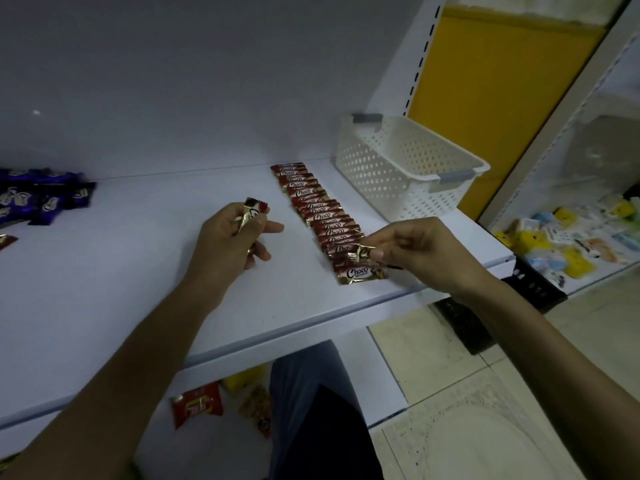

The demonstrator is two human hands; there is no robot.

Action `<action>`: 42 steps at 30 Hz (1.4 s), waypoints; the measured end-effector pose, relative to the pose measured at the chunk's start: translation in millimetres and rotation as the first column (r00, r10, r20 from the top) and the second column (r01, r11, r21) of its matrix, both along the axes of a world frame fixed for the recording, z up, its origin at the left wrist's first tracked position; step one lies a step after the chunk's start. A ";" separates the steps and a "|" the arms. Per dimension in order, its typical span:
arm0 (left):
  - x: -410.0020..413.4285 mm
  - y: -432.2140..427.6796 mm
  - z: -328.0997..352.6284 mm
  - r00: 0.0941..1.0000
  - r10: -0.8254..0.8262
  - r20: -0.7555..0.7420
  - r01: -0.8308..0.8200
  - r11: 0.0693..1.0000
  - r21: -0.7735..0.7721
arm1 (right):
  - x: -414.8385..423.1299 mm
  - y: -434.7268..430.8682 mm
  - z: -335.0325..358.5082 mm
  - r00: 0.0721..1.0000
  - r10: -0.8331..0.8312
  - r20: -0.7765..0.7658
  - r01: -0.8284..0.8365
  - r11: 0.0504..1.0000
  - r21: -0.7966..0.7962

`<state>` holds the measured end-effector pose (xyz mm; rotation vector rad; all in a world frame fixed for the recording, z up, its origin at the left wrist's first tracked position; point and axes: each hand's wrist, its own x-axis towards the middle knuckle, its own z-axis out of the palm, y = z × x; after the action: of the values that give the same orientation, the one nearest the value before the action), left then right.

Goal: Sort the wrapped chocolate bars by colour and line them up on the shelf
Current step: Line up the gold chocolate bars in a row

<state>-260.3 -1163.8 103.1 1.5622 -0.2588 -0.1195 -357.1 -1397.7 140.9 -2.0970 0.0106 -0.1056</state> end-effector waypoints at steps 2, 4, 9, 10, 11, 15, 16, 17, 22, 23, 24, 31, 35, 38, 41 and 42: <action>-0.1 -0.5 -0.7 1.000 -0.002 0.003 0.002 1.000 -0.007 | -3.9 -3.4 -3.2 0.999 0.037 -0.022 -0.037 0.999 -0.007; -0.1 -0.7 -0.8 1.000 -0.003 0.005 0.003 1.000 -0.008 | -5.6 -4.7 -4.1 0.998 0.057 -0.028 -0.057 0.998 -0.001; 0.2 -1.3 -1.0 1.000 0.001 0.020 -0.001 1.000 0.004 | -7.2 -5.1 -5.3 0.996 0.041 0.078 -0.030 0.990 -0.138; 0.2 -1.3 -1.1 1.000 0.001 0.021 -0.001 1.000 0.006 | -8.7 -2.7 -6.7 0.992 0.044 0.114 -0.026 0.988 -0.154; 0.1 -1.4 -1.1 1.000 0.001 0.022 -0.001 1.000 0.007 | -10.6 0.9 -9.1 0.984 0.054 0.168 -0.022 0.982 -0.186; -0.7 -1.8 0.0 1.000 -0.002 0.029 0.001 1.000 0.012 | -14.0 21.7 -29.0 0.876 0.214 0.432 0.069 0.831 -0.552; -1.0 -1.7 0.1 1.000 -0.002 0.030 0.001 1.000 0.016 | -13.6 26.9 -34.1 0.857 0.266 0.440 0.085 0.771 -0.631; -1.3 -1.7 0.4 1.000 -0.001 0.031 0.000 1.000 0.023 | -13.4 30.9 -38.5 0.847 0.308 0.434 0.086 0.726 -0.683; -2.0 -1.4 0.5 0.999 0.005 0.038 -0.007 0.998 0.056 | -17.7 33.1 -43.3 0.865 0.358 0.352 -0.006 0.710 -0.705; -2.1 -1.6 0.4 0.999 0.004 0.039 -0.006 0.998 0.058 | -18.6 31.4 -43.8 0.882 0.328 0.339 -0.017 0.740 -0.672; -2.2 -1.7 0.3 0.999 0.003 0.040 -0.006 0.998 0.061 | -18.9 30.3 -45.0 0.902 0.283 0.326 -0.011 0.769 -0.639; -1.2 -0.9 -1.1 0.999 -0.003 0.040 0.001 0.998 0.055 | -16.2 29.2 -40.9 0.964 0.164 0.208 0.012 0.757 -0.654; 0.0 -0.6 -2.4 0.999 -0.005 0.044 0.002 0.998 0.055 | -13.7 26.9 -38.2 0.964 0.208 0.167 -0.059 0.777 -0.626; 0.0 -0.6 -3.1 0.999 -0.003 0.049 0.000 0.998 0.061 | -8.8 23.9 -36.4 0.948 0.272 0.163 -0.138 0.817 -0.559; -0.2 -0.9 -3.0 0.999 -0.001 0.053 -0.003 0.998 0.069 | -0.5 19.8 -32.5 0.937 0.316 0.150 -0.190 0.819 -0.541; -0.3 -0.9 -2.8 0.999 0.001 0.050 -0.004 0.998 0.066 | 1.7 18.7 -32.6 0.932 0.331 0.148 -0.202 0.814 -0.544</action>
<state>-260.6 -1164.7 100.3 1.6328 -0.2952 -0.0876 -355.4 -1379.0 108.3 -2.5920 -0.5160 -0.2047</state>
